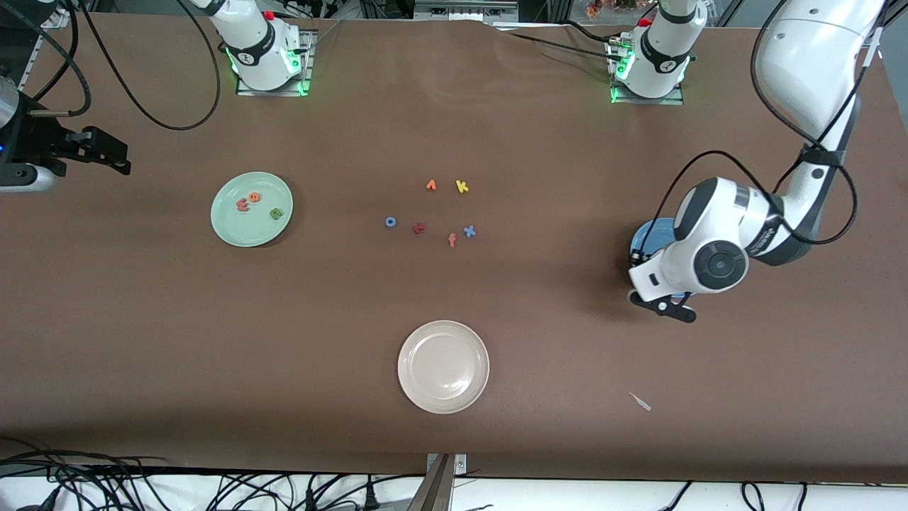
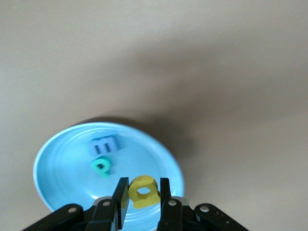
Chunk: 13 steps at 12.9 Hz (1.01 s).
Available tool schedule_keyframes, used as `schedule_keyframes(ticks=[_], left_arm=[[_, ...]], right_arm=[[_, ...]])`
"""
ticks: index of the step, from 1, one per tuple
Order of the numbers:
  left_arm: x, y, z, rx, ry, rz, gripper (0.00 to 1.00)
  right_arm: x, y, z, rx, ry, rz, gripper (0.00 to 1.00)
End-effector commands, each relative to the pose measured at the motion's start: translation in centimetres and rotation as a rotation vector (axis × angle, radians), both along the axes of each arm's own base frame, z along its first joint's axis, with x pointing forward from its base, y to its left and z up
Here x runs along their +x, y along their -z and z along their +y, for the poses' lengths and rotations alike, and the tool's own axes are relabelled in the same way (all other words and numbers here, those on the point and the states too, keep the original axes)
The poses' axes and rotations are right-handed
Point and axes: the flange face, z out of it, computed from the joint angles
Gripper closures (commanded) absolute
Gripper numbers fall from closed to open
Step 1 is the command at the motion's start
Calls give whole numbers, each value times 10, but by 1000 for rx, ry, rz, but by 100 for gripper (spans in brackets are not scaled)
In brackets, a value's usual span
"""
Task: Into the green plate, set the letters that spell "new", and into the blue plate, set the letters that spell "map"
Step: 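Carry the yellow a to the blue plate and open the left gripper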
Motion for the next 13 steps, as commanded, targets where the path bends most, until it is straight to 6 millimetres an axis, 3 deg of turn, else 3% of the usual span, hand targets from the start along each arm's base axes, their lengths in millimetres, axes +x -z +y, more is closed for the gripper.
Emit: schedule_keyframes(ticks=[1, 3, 4, 5, 6, 11, 13], left_arm=[[-27, -3, 35, 3, 35, -41, 82], [-39, 16, 45, -12, 23, -45, 81], [-42, 21, 51, -17, 14, -47, 76], [-41, 24, 57, -20, 10, -43, 35], [-39, 23, 62, -27, 19, -42, 0], [-27, -1, 75, -14, -9, -29, 0], [-20, -22, 79, 0, -20, -18, 0]], right_arm=[[6, -2, -16, 71, 20, -53, 0], [5, -3, -13, 59, 11, -50, 0], [5, -3, -13, 61, 11, -48, 0], [6, -6, -12, 61, 8, -62, 0], [8, -6, -11, 61, 6, -71, 0], [7, -6, -16, 60, 17, -70, 0], [5, -7, -16, 61, 17, -67, 0]])
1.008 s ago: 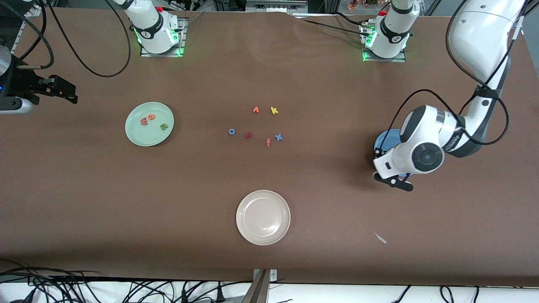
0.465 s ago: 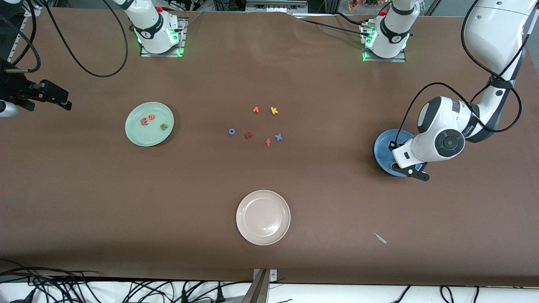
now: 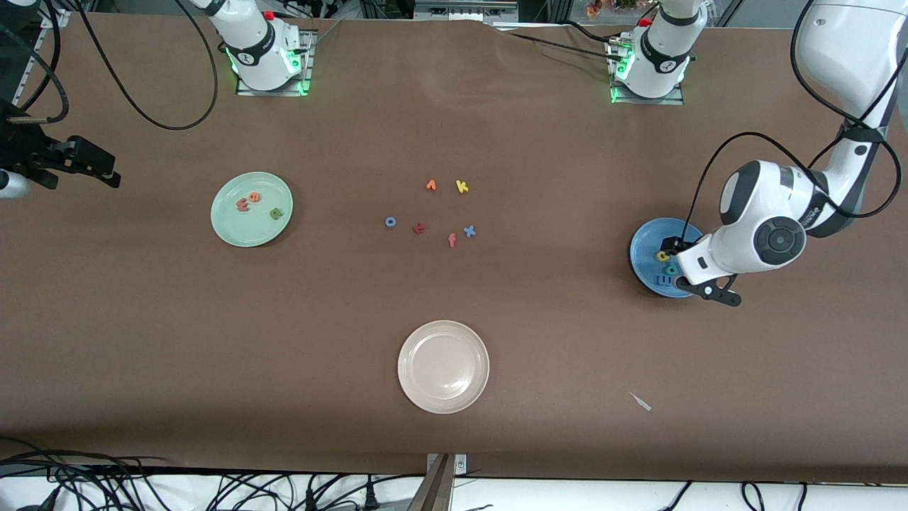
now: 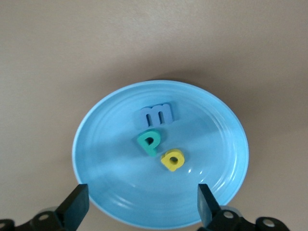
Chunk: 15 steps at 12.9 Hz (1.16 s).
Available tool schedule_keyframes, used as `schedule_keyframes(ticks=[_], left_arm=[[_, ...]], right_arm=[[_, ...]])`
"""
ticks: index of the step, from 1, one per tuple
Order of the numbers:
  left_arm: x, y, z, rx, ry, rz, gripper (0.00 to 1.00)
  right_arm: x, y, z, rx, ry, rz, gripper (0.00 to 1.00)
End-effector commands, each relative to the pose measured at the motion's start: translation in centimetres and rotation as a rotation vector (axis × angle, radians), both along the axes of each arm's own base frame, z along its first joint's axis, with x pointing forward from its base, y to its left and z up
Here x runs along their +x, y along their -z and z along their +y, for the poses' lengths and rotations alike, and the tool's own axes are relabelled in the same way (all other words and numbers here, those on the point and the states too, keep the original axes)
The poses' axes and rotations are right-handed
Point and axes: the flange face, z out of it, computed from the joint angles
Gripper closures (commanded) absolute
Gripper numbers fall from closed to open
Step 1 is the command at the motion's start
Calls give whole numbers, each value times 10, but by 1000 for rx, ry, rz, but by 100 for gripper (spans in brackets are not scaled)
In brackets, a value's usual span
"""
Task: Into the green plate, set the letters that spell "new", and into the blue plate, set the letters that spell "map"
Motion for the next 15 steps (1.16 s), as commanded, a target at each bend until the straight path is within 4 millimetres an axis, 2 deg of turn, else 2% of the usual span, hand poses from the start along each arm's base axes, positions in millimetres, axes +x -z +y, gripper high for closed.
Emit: schedule_keyframes(ticks=[1, 5, 8, 14, 15], left_arm=[[7, -37, 6, 25, -5, 13, 0], [9, -79, 12, 59, -17, 42, 0], [11, -126, 14, 17, -78, 60, 0], [21, -206, 25, -11, -156, 57, 0], [16, -222, 28, 1, -183, 32, 0]], right_arm=[[-3, -5, -1, 16, -12, -10, 0], [-3, -4, 1, 18, -15, -8, 0], [-3, -5, 0, 20, -12, -9, 0], [-3, -5, 0, 21, -12, -7, 0], [-3, -4, 0, 21, -13, -6, 0]])
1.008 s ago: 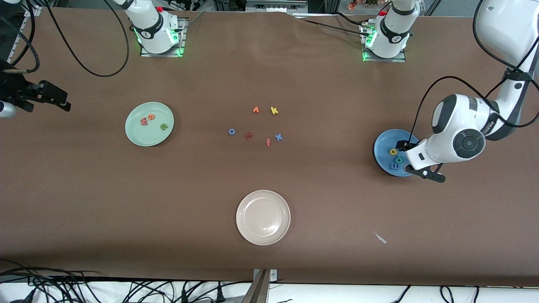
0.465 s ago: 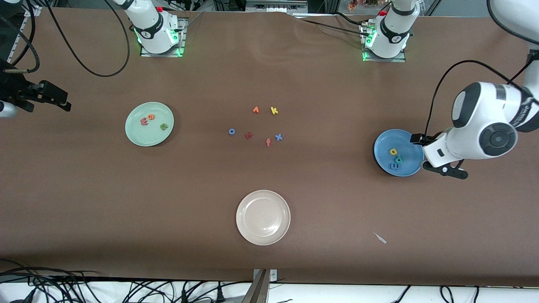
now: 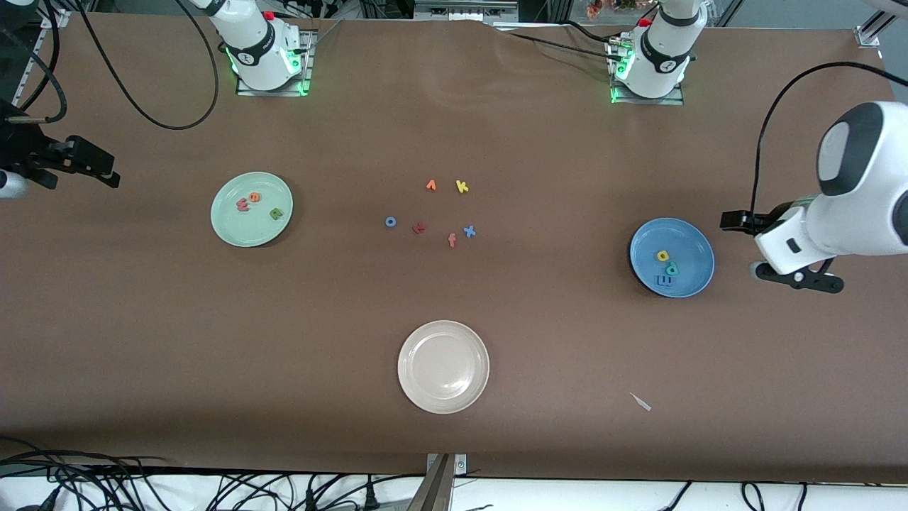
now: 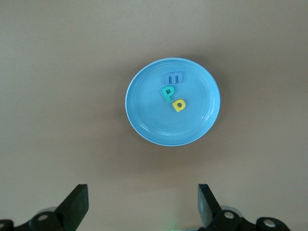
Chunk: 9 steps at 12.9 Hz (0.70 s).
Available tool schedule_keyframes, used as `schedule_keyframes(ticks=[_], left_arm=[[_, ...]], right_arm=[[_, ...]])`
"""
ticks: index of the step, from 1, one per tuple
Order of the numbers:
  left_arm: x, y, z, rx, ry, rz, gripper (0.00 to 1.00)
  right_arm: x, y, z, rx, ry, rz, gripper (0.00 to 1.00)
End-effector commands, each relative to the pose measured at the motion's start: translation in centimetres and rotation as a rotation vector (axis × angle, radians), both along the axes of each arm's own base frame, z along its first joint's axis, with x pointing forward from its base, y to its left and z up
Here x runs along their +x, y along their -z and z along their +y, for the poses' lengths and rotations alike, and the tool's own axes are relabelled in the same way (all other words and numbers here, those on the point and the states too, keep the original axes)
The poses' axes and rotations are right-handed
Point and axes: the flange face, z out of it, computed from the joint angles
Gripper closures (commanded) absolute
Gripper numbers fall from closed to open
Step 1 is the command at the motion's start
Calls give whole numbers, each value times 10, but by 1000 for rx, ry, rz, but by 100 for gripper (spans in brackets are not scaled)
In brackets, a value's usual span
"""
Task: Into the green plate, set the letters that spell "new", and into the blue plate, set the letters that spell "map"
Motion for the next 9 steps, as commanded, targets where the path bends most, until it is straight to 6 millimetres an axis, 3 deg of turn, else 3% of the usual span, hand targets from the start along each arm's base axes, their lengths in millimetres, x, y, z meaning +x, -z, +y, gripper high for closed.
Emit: schedule_keyframes(ticks=[1, 6, 9], left_arm=[[-12, -44, 12, 4, -63, -44, 0], [-44, -119, 17, -26, -142, -140, 0], [-59, -142, 13, -30, -145, -174, 0]], right_arm=[[-3, -4, -1, 15, -13, -6, 0], [-3, -5, -2, 15, -12, -6, 0], [-2, -4, -2, 13, -12, -4, 0]])
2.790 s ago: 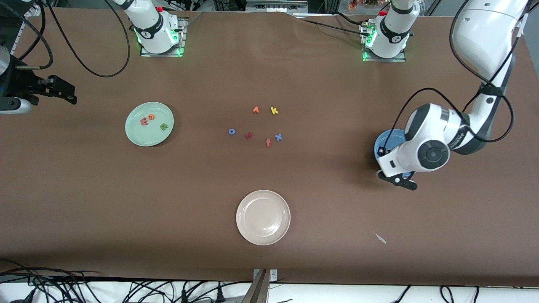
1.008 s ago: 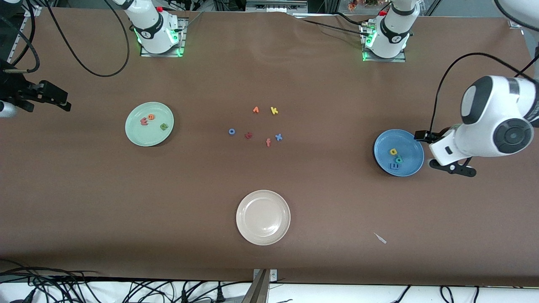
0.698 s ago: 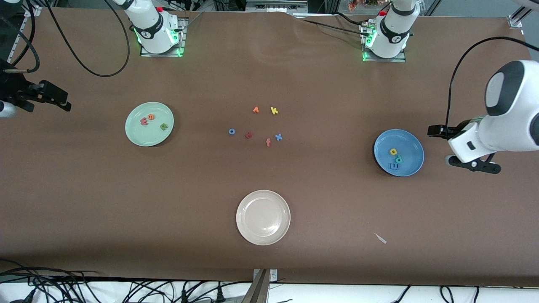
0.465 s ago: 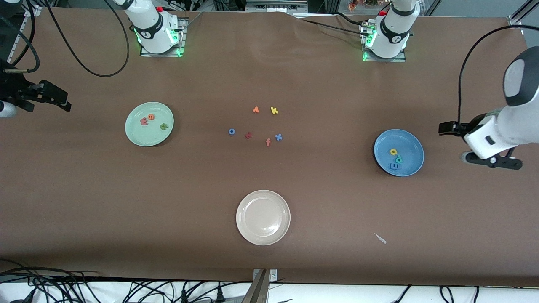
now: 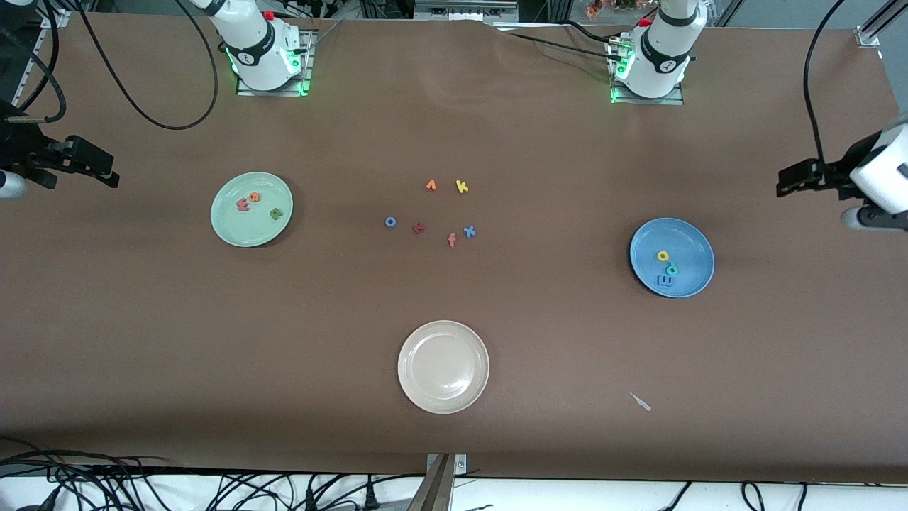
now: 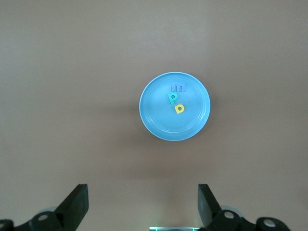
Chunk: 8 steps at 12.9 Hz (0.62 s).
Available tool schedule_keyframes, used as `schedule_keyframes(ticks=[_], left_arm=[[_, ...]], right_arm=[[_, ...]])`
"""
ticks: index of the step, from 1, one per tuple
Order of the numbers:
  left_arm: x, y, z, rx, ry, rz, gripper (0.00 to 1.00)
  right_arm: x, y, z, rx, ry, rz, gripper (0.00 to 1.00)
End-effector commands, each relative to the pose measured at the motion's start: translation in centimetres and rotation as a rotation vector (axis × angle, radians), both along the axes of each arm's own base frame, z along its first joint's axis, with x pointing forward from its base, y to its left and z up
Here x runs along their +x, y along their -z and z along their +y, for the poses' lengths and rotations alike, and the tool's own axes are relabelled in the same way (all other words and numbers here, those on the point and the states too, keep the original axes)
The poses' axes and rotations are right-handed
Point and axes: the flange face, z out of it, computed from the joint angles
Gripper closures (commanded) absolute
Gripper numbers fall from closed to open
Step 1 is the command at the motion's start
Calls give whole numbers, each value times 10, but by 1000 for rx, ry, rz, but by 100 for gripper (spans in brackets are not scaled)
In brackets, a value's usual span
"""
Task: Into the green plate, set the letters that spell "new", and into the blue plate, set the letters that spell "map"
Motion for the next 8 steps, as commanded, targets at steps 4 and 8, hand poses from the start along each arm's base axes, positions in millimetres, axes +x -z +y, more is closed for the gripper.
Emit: schedule_keyframes(ticks=[4, 8], left_arm=[[-16, -18, -8, -51, -19, -31, 0], [-16, -22, -12, -52, -13, -39, 0]], right_arm=[[-1, -4, -3, 13, -10, -4, 0], [-1, -4, -3, 13, -10, -4, 0]])
